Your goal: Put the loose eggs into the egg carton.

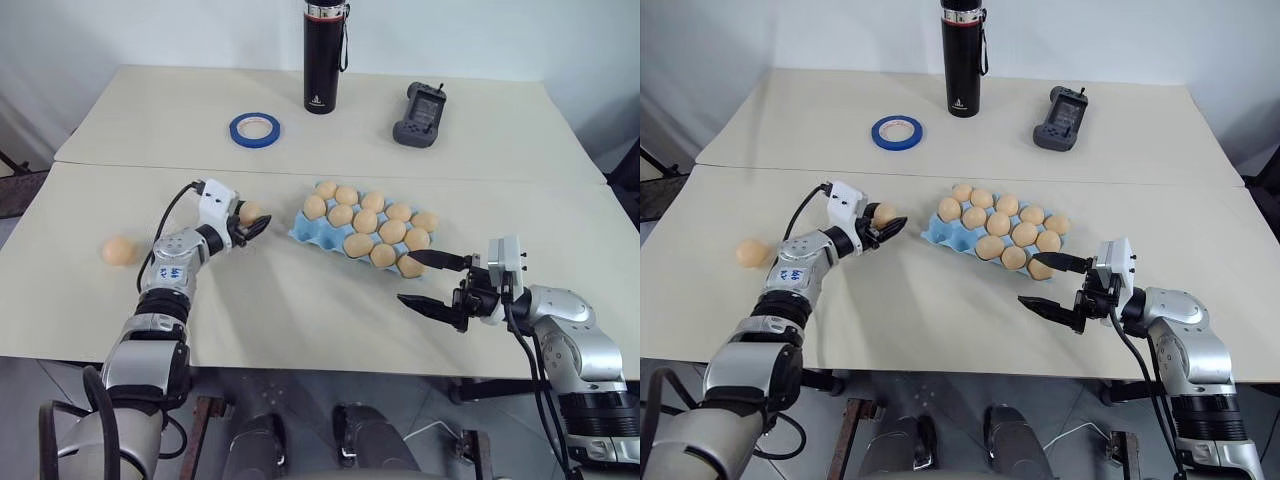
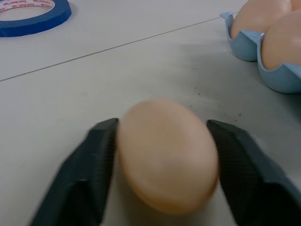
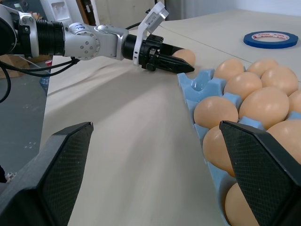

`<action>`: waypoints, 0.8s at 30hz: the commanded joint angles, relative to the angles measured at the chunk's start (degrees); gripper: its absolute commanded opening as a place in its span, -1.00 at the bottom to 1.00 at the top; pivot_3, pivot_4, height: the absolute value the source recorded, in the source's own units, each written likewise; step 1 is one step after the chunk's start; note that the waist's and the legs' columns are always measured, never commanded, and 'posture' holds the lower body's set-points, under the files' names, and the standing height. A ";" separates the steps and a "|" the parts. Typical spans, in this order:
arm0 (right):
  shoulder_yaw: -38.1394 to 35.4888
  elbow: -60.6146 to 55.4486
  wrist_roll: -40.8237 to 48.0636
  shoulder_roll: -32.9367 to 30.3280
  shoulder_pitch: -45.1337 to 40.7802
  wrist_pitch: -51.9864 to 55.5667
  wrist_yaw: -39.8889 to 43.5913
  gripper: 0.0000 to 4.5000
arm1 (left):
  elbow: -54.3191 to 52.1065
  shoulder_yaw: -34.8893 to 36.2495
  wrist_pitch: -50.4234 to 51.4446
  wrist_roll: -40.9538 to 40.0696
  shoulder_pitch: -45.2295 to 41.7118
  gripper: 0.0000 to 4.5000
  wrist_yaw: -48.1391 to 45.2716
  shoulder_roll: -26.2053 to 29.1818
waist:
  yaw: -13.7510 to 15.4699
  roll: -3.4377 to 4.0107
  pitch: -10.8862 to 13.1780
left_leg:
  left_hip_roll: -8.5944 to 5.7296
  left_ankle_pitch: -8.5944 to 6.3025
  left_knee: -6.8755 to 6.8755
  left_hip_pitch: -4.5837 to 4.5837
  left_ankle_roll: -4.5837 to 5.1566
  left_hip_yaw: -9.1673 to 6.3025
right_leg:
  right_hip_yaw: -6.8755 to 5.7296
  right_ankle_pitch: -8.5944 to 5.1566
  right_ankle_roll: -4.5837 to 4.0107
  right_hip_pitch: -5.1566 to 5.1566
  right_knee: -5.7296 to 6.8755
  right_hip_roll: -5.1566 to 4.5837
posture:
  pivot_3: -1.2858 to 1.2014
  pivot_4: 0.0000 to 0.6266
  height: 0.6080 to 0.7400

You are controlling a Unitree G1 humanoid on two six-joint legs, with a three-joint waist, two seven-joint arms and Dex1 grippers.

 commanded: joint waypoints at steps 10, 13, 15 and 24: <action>-1.70 -2.98 0.84 -1.54 1.23 -0.09 -0.50 1.00 | -23.51 -2.00 6.61 -4.79 4.34 -0.18 -10.46 -0.47 | 0.12 0.00 0.00 | 0.00 0.01 0.01 0.00 -0.01 0.02 | 0.01 0.00 0.00 0.00 0.03 0.00 | 0.03 -0.52 1.00; -1.73 -2.93 0.84 -1.50 1.32 -0.16 -0.63 1.00 | -34.35 -4.11 13.59 -7.88 7.15 -0.18 -14.23 -1.64 | 0.22 0.00 0.00 | 0.00 0.02 0.02 0.01 -0.03 0.02 | 0.01 -0.01 0.02 0.01 0.06 0.00 | 0.03 -0.52 1.00; -1.65 -2.98 0.76 -1.29 1.51 -0.32 -0.82 1.00 | -37.14 -5.54 16.25 -8.05 7.48 -0.18 -14.85 -2.45 | 0.37 0.00 0.00 | 0.00 0.03 0.06 0.02 -0.04 0.02 | 0.02 -0.01 0.02 0.02 0.10 0.01 | 0.03 -0.52 1.00; -1.79 -4.42 0.57 -0.62 3.23 -1.01 -2.97 1.00 | -28.73 -8.03 12.13 -5.29 3.22 -0.18 -14.56 -6.86 | 0.29 0.00 0.00 | -0.04 0.07 0.20 0.07 0.04 0.00 | 0.11 0.04 0.07 0.08 0.19 0.01 | 0.03 -0.52 1.00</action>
